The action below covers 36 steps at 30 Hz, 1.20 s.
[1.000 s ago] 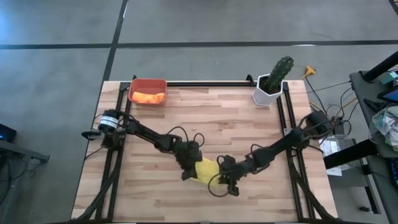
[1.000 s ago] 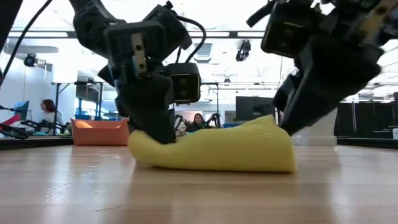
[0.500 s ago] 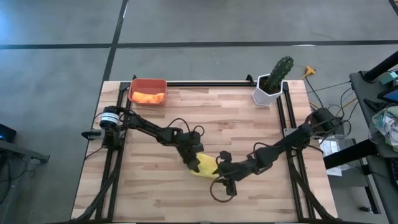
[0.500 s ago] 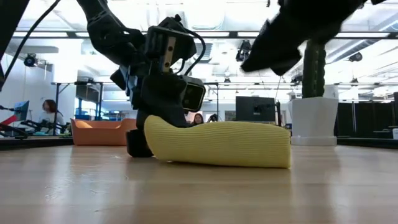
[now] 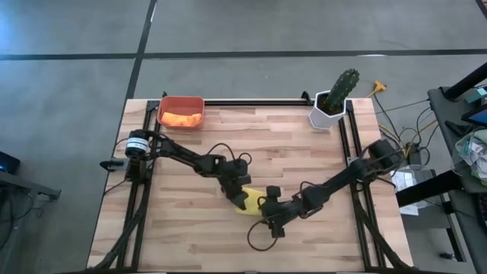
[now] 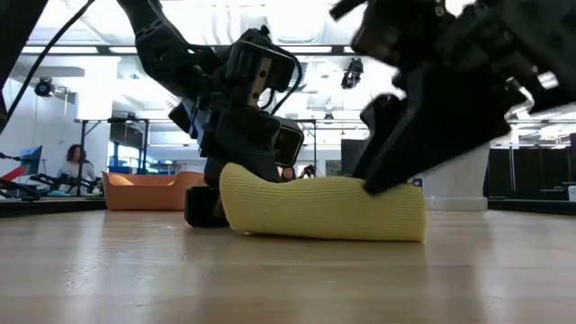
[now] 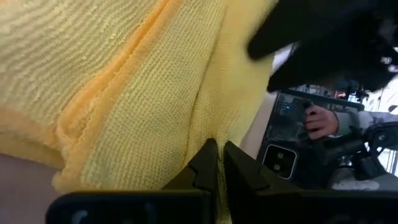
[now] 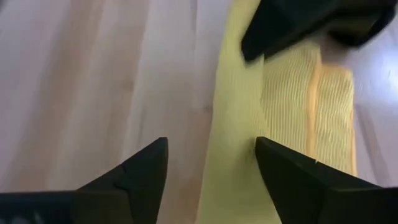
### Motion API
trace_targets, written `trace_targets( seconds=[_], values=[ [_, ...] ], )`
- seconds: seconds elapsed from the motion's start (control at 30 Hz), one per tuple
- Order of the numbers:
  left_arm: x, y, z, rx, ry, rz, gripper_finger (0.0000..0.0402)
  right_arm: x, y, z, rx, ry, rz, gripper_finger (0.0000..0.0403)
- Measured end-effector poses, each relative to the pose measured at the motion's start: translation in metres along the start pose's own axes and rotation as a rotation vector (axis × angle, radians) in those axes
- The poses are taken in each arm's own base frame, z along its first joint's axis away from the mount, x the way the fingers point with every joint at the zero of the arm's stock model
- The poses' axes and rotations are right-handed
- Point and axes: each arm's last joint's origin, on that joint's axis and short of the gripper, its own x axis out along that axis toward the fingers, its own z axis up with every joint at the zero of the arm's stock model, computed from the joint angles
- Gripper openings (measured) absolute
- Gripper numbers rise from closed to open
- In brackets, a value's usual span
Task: Roll microfiber towels into tight, uniform cylinder then place into a basket
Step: Roll the yellow towel
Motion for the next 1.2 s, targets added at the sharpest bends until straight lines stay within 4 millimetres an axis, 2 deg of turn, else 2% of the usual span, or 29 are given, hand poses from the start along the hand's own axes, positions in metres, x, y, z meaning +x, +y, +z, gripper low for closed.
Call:
trace_targets(
  seconds=[0.13,0.3,0.6,0.73,0.87,1.03,1.2],
  values=[
    [-0.002,0.0,0.003,-0.021,-0.008,-0.009,0.0002,0.009,0.0,-0.007,-0.01,0.028,-0.023,0.0237],
    [-0.004,0.0,0.005,-0.03,-0.013,-0.021,0.0002,0.012,0.001,-0.007,-0.006,0.037,-0.028,0.0206],
    [-0.005,-0.002,0.006,0.009,-0.01,-0.047,0.0002,0.012,-0.003,-0.013,0.084,0.091,-0.048,0.0084],
    [-0.007,-0.005,0.004,0.128,-0.006,-0.056,0.0002,0.012,0.0,-0.01,0.095,0.102,0.039,0.0023],
    [-0.013,-0.011,0.002,0.278,-0.018,-0.06,0.0019,0.012,0.002,-0.01,0.156,0.133,0.131,0.0016],
    [-0.019,-0.015,0.002,0.479,-0.087,-0.008,0.0072,0.012,0.006,-0.015,0.256,0.164,0.244,0.0014],
    [-0.026,-0.019,-0.002,0.545,-0.095,0.001,0.0116,0.013,0.004,-0.024,0.366,0.177,0.292,0.0014]
  ],
)
